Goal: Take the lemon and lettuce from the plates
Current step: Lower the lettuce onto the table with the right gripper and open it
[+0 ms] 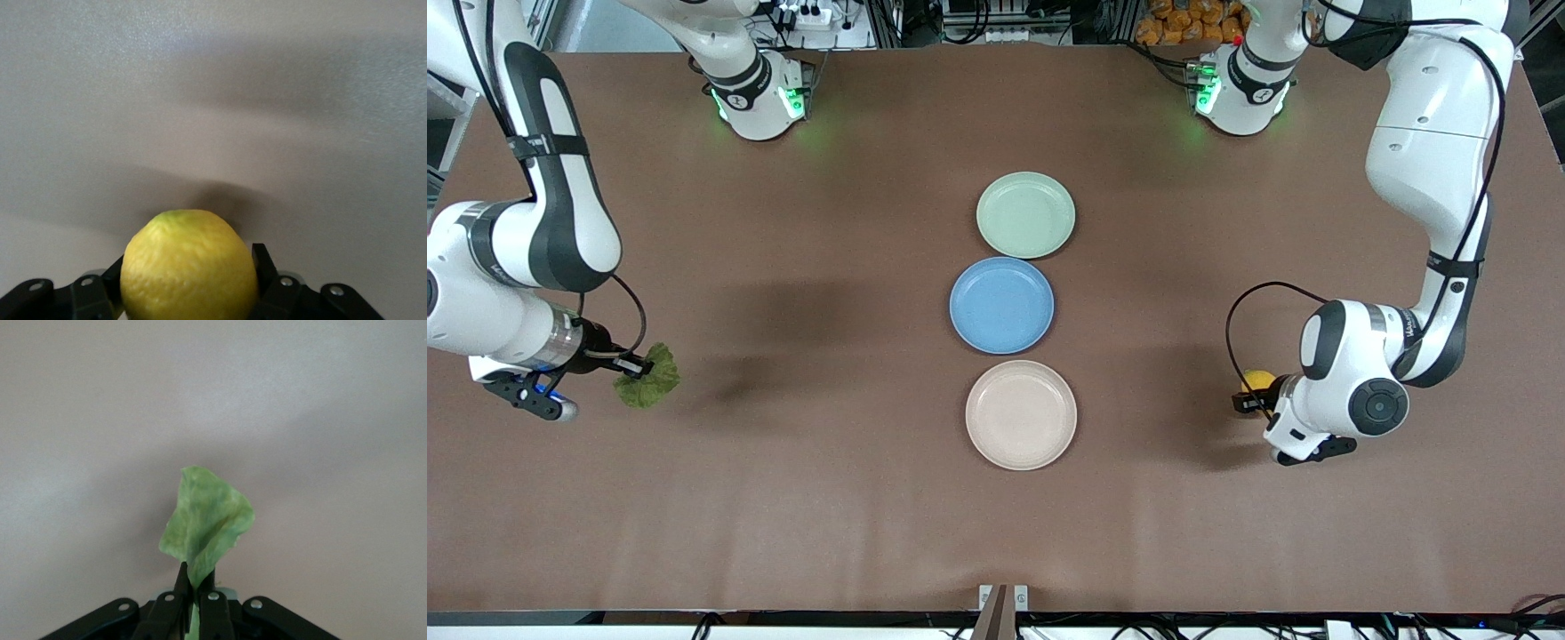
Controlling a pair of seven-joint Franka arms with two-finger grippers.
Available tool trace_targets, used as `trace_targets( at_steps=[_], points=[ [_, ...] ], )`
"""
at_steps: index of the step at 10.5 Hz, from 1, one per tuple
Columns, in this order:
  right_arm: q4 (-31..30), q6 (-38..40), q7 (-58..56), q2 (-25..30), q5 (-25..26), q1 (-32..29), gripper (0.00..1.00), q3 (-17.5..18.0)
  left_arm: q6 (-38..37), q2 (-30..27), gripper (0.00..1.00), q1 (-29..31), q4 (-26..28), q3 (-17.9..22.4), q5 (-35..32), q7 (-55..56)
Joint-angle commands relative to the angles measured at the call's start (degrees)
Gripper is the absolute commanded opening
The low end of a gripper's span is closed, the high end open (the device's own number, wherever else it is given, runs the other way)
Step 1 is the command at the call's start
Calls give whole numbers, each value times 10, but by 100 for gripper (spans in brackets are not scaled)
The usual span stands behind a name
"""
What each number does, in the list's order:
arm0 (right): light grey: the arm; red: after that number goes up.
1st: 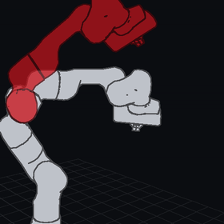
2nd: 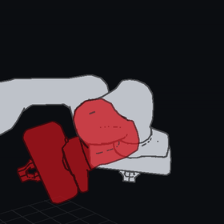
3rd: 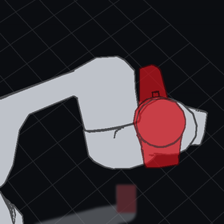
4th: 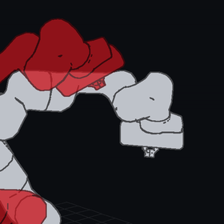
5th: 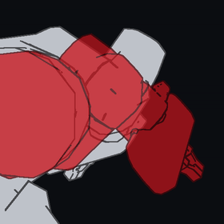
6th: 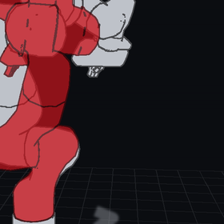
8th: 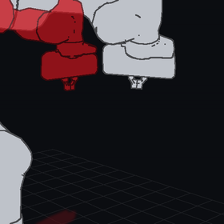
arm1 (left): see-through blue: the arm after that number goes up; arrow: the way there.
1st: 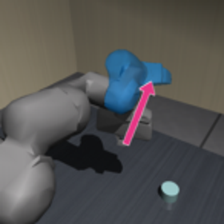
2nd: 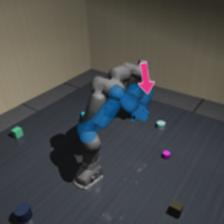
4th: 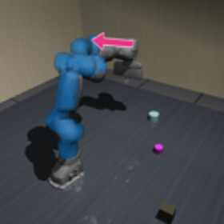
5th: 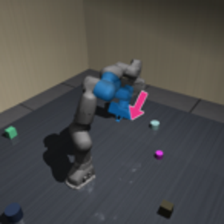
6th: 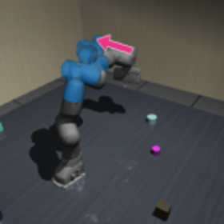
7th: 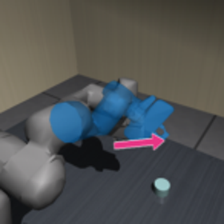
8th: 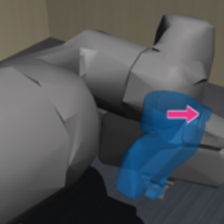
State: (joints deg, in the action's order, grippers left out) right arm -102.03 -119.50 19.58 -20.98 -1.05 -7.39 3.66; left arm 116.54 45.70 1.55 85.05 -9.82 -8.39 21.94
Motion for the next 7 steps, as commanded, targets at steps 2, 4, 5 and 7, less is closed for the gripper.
trace_targets(
  at_steps=[2,4,5,7],
  points=[
    [-3,49,0,5,-9,0,11,11,20,-3,81,4,21,-5,-28,-8],
    [-12,63,2,2,-9,2,11,12,20,-3,100,3,21,-5,-33,-8],
    [-10,72,4,3,-9,3,12,12,19,-3,100,3,21,-5,-33,-8],
    [-2,74,-11,3,-5,-4,100,10,12,-10,100,3,15,-5,-33,-22]
  ],
)
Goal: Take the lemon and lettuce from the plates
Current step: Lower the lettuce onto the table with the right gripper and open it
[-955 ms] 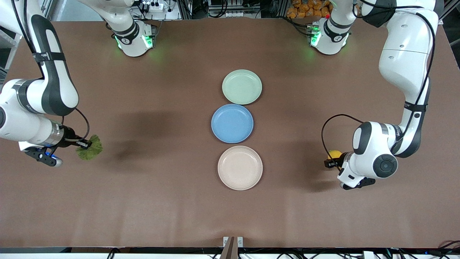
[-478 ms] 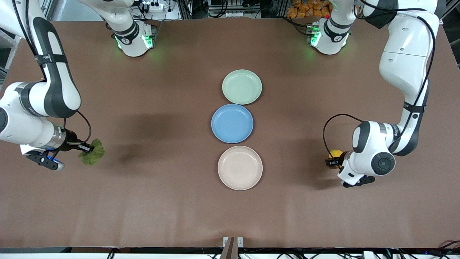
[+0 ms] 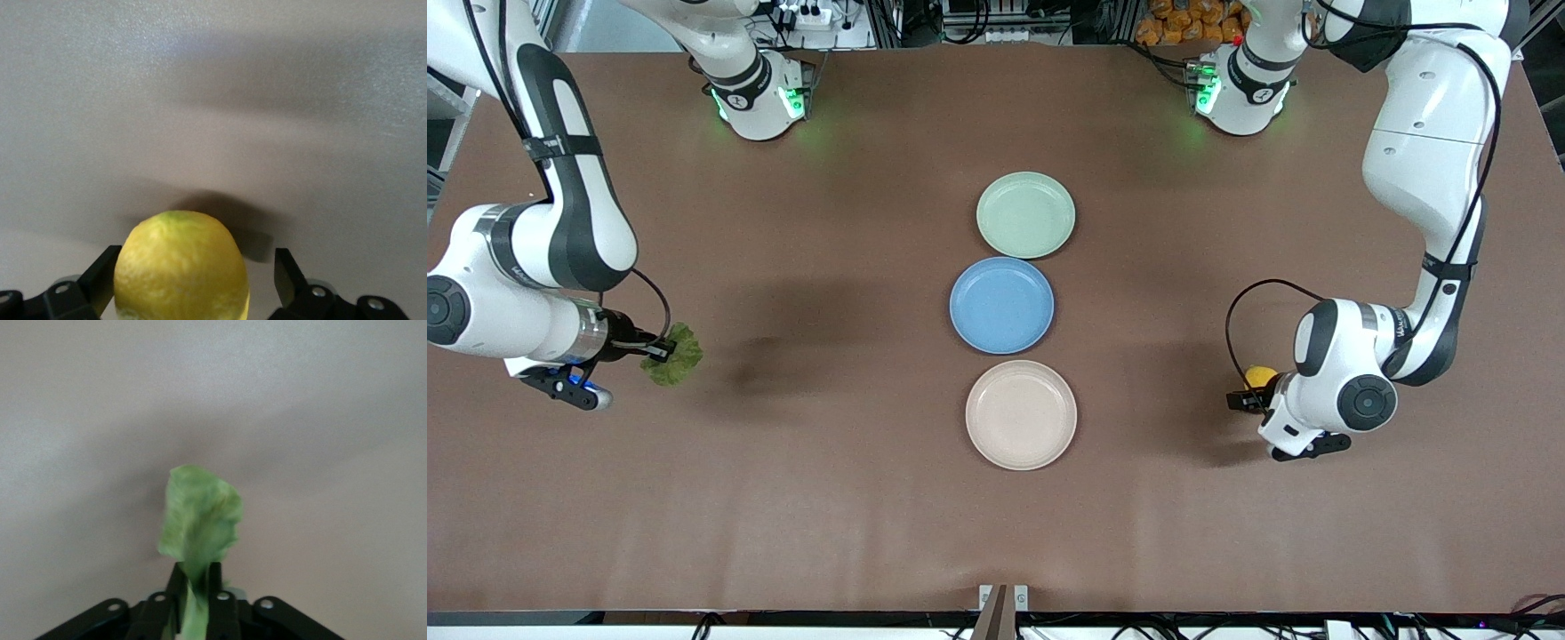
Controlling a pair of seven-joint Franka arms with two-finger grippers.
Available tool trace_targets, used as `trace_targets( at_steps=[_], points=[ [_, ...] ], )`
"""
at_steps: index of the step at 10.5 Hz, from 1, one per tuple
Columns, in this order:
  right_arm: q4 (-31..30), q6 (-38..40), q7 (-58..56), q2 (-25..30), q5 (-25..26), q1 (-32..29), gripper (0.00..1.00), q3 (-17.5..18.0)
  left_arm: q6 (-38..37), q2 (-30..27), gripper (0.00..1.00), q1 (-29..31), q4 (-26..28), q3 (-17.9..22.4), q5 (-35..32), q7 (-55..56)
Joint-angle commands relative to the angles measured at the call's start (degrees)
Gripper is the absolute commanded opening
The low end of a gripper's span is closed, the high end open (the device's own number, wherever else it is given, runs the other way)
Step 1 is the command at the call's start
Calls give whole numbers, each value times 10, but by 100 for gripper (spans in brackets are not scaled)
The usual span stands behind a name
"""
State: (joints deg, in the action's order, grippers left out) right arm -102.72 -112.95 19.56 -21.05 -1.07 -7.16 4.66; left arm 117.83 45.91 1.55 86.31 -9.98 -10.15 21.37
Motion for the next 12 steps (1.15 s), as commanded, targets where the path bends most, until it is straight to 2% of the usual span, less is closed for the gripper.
trace_targets(
  at_steps=[1,4,5,7,10,12],
  points=[
    [16,8,-30,8,-3,-12,100,-2,-8,-20,100,6,1,-3,-15,-29],
    [26,10,-64,30,-6,-53,100,7,-107,-25,100,6,-42,-7,-14,-38],
    [23,11,-112,38,-6,-70,100,15,-127,-30,100,6,-45,-11,-14,-38],
    [18,55,-127,68,-6,-74,100,17,-145,-64,100,4,-46,-13,-7,-42],
    [-71,72,-129,178,-4,-63,100,41,-167,-115,100,7,-46,-13,21,-43],
    [-85,98,-129,209,-3,-29,100,41,-218,-147,100,7,-46,-12,22,-63]
  ],
)
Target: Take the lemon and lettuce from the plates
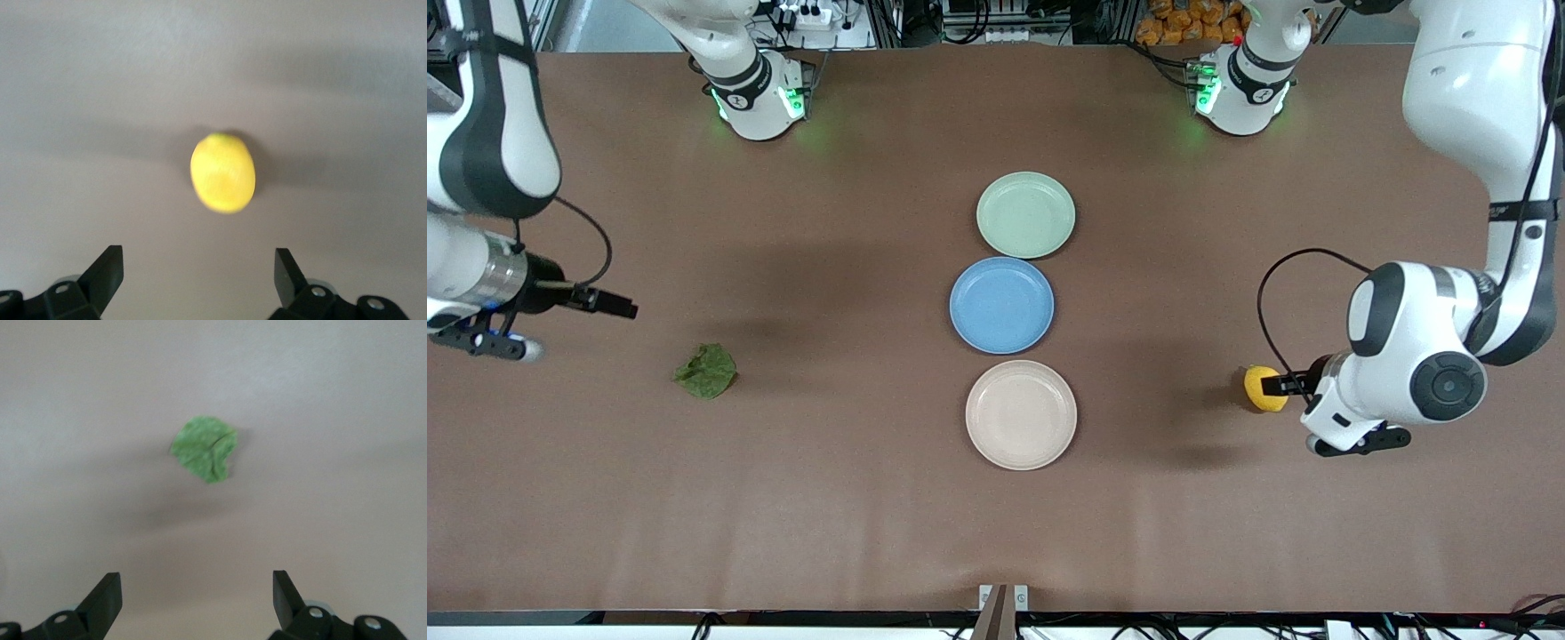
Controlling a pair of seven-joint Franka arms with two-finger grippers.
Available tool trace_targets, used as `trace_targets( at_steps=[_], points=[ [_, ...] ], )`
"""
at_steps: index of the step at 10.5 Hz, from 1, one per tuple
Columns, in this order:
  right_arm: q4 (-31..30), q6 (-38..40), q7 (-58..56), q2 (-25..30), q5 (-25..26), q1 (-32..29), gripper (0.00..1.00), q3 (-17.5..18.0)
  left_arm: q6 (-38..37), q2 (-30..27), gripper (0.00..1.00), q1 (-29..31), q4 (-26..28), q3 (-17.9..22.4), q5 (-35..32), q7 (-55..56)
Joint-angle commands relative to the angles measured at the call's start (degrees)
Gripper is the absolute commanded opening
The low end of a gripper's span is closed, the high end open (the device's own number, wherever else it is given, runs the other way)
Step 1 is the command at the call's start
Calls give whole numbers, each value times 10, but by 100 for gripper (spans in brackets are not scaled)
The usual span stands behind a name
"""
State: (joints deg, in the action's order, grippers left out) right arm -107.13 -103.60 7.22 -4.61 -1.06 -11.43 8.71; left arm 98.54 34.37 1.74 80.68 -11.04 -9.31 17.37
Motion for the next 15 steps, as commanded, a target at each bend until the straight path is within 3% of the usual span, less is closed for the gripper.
trace_targets(
  at_steps=[1,3,9,12,15],
  points=[
    [-39,12,-6,51,-3,23,100,1,-47,-51,100,7,11,-1,15,-25],
    [-28,14,-22,64,-3,25,100,0,-87,-89,100,10,11,-2,21,-52],
    [139,140,-54,62,-3,46,100,-3,-190,-224,100,25,18,1,39,-120],
    [213,228,-52,56,-3,62,100,0,-194,-260,100,23,19,-6,47,-116],
    [221,236,-52,57,-7,62,100,4,-193,-287,100,24,19,-7,67,-115]
  ],
)
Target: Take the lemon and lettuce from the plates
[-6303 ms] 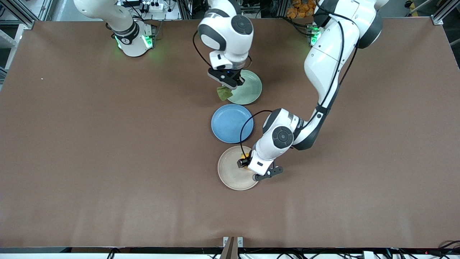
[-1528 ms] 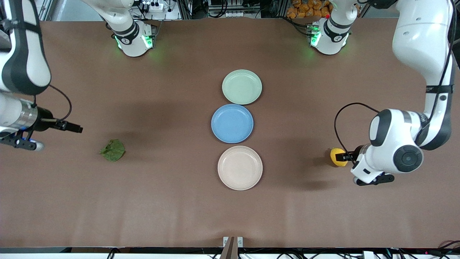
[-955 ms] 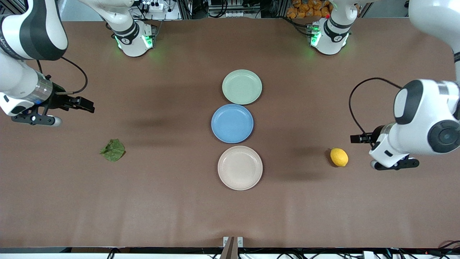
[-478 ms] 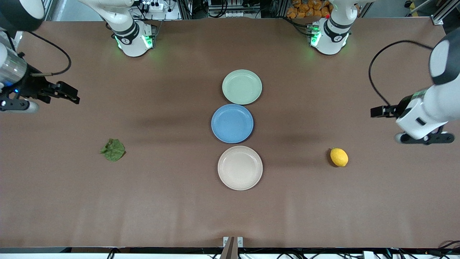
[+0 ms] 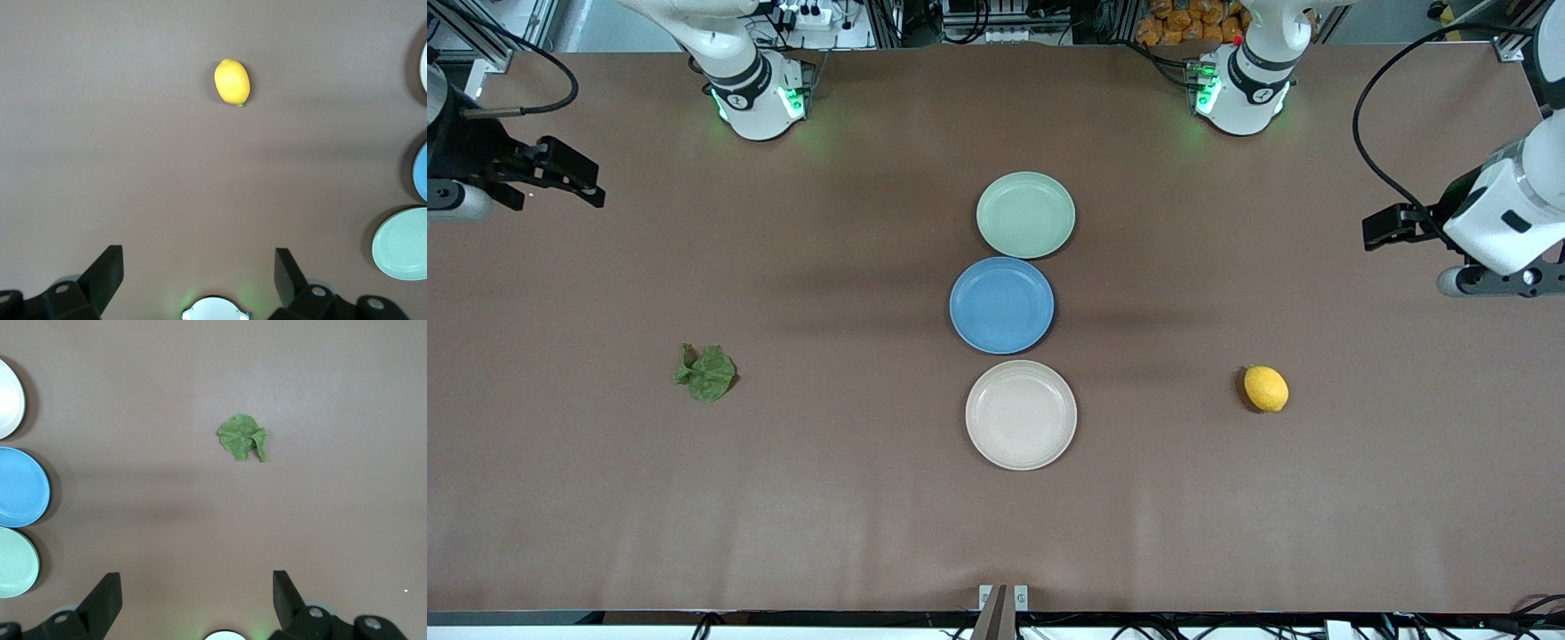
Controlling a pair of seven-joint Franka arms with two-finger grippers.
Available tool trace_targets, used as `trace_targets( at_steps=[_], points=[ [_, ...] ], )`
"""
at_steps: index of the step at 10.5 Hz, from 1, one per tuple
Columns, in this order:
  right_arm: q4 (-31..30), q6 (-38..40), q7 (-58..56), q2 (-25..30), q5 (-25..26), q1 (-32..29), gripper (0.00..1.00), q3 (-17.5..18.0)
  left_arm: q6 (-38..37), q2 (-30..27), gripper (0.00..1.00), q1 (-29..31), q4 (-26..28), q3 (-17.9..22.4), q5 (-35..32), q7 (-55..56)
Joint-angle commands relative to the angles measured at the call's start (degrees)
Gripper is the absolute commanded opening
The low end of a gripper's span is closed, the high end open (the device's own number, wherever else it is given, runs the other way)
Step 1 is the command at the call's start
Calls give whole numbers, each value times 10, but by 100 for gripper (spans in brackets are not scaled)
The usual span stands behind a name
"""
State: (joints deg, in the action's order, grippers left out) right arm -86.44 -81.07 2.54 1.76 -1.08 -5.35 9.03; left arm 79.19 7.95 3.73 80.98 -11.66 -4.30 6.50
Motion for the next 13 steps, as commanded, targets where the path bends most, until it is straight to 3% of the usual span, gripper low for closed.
trace_targets(
  at_steps=[1,3,6,13],
  points=[
    [14,12,-5,-5,-7,3,100,0,6,-22,100,2,26,-1,23,-6],
    [14,14,-2,-5,-4,26,100,-7,36,-28,100,2,60,-19,24,-2],
    [10,-7,-2,-8,-21,51,100,-48,45,-30,100,2,65,-25,24,-2],
    [0,-19,-3,-7,-22,30,100,-48,121,-48,100,6,100,-24,29,-3]
  ],
)
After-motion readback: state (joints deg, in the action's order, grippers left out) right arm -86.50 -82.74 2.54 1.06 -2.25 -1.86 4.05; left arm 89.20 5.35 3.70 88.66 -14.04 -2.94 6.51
